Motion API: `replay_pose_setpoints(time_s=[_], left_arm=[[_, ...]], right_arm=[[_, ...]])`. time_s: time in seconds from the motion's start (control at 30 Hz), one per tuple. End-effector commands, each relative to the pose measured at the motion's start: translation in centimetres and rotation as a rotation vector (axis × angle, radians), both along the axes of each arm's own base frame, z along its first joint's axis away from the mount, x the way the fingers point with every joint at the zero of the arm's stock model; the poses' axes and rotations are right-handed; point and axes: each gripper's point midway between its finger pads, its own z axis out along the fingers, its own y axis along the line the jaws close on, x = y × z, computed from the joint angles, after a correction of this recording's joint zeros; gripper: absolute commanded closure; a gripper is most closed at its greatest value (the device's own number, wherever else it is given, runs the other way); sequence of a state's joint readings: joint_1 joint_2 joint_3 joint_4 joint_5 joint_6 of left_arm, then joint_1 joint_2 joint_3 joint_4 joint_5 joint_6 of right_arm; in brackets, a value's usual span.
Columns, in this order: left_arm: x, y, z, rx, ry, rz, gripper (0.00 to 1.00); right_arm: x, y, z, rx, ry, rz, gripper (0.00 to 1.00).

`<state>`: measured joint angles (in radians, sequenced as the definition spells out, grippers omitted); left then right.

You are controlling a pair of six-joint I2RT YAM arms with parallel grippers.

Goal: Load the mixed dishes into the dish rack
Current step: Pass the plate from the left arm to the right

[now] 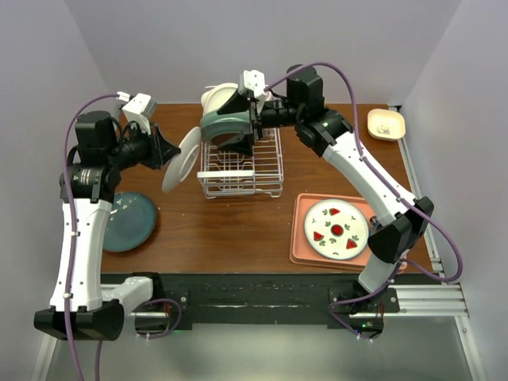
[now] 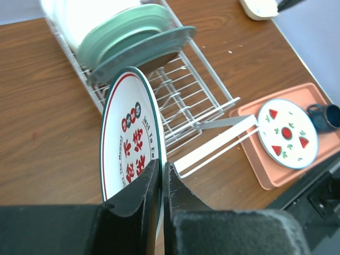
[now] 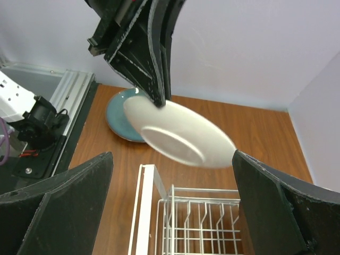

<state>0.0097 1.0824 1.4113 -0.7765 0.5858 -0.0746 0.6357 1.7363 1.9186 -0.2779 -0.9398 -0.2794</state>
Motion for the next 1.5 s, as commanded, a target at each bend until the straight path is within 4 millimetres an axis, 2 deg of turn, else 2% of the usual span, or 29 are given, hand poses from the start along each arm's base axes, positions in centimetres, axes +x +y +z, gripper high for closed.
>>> replay_pose_setpoints(time_s=[0.0,0.23,0.4,0.47,0.5,0.57,0.7,0.9,1.0,1.03,1.07,1.1,1.2,1.23,1.27,1.3,1.47], left_arm=[[-0.9,-2.9,4.6,-0.033,-0.152,-0.182,1.0],[-1.1,-5.6,5.8,-0.056,-0.173,-0.326,1.0],[-0.7,-7.7,5.2,-0.028,-0.169,-0.426,1.0],[-0.4,-8.3,4.6,-0.026,-0.153,-0.449,1.0],[-0.3,-8.5,4.7,-0.021,-0.167,-0.464,1.0],[0.0,-9.0,4.6,-0.02,-0.172,-0.493,1.0],[0.7,-9.3,4.5,-0.018,-0.18,-0.503,1.0],[0.7,-9.6,3.0,-0.008,-0.152,-0.508,1.0],[0.6,-9.7,2.5,-0.009,-0.142,-0.513,1.0],[0.7,-9.7,2.2,-0.009,-0.135,-0.511,1.0],[0.5,-9.8,2.1,-0.009,-0.13,-0.516,1.0],[0.6,-9.9,1.7,-0.01,-0.123,-0.516,1.0],[0.5,-10.1,1.2,-0.014,-0.114,-0.524,1.0],[0.5,-10.1,1.1,-0.012,-0.113,-0.523,1.0],[0.5,-10.1,1.0,-0.012,-0.109,-0.52,1.0],[0.6,-10.0,1.0,-0.01,-0.109,-0.515,1.0],[0.9,-9.7,1.2,0.004,-0.117,-0.49,1.0]], right_arm=[[-0.7,0.2,0.7,0.0,-0.051,0.047,0.01],[-0.2,0.8,0.5,-0.013,-0.112,0.038,0.01],[0.9,1.3,-1.1,-0.063,-0.124,0.032,0.01],[1.1,1.3,-0.8,-0.076,-0.157,0.034,0.01],[1.3,1.3,-2.0,-0.109,-0.132,0.038,0.01],[1.7,1.2,-2.4,-0.132,-0.156,0.032,0.01],[1.7,0.6,-5.1,-0.214,-0.14,0.039,0.01],[2.5,0.6,-8.2,-0.29,-0.103,0.04,0.04],[2.8,1.3,-9.5,-0.296,-0.071,0.06,0.16],[2.8,1.5,-9.5,-0.29,-0.056,0.062,0.28],[3.1,1.9,-10.4,-0.298,-0.038,0.069,0.32],[3.2,2.1,-10.7,-0.3,-0.029,0.07,0.36],[3.7,2.5,-11.0,-0.299,-0.012,0.067,0.54],[3.8,2.5,-11.2,-0.3,-0.006,0.063,0.83],[3.9,2.4,-11.2,-0.302,-0.004,0.051,0.97],[4.1,2.5,-11.0,-0.296,-0.015,0.041,1.0],[4.6,2.1,-10.7,-0.297,-0.042,0.001,1.0]])
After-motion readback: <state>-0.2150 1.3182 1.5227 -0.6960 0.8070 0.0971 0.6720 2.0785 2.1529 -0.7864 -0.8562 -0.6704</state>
